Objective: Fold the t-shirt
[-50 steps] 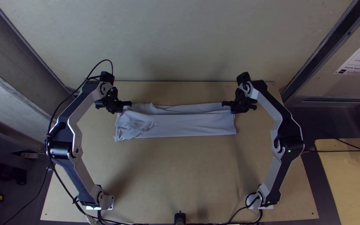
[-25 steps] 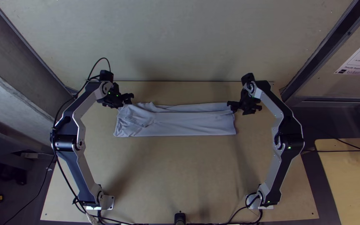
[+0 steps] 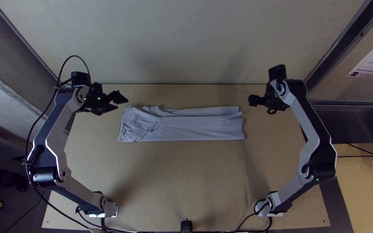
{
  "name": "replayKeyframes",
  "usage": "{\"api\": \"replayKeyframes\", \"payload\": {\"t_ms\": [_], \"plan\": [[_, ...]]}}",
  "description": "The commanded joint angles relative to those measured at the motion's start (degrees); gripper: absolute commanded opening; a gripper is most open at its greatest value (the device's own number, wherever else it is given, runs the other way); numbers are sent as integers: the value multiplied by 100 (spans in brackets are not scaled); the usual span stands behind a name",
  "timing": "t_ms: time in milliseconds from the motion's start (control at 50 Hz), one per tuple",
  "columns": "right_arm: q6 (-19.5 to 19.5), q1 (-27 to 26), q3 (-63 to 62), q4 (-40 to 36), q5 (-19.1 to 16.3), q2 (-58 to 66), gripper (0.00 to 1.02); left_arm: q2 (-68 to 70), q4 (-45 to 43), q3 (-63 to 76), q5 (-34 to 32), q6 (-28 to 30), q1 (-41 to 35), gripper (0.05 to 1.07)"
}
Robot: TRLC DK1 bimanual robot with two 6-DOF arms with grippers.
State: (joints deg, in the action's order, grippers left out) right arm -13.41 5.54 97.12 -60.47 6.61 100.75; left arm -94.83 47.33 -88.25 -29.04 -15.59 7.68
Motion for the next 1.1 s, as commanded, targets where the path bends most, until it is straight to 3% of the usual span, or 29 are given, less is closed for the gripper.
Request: {"api": "replayKeyframes", "payload": {"t_ms": [0,240,440,720,1080], "plan": [[40,-27,-158,-18,33,-425,99,316,92,528,-419,224,278,103],[146,8,-308,-9,33,-1154,99,500,-154,1310,-1007,935,761,103],[313,8,-448,-9,24,-1514,99,-53,-136,1398,-1464,1357,1095,103],[392,8,-774,-9,24,-1558,99,-836,4,1240,-1983,2456,1403,103],[418,70,-1178,193,24,-1506,99,-2189,435,431,-2141,2799,1561,103]]}}
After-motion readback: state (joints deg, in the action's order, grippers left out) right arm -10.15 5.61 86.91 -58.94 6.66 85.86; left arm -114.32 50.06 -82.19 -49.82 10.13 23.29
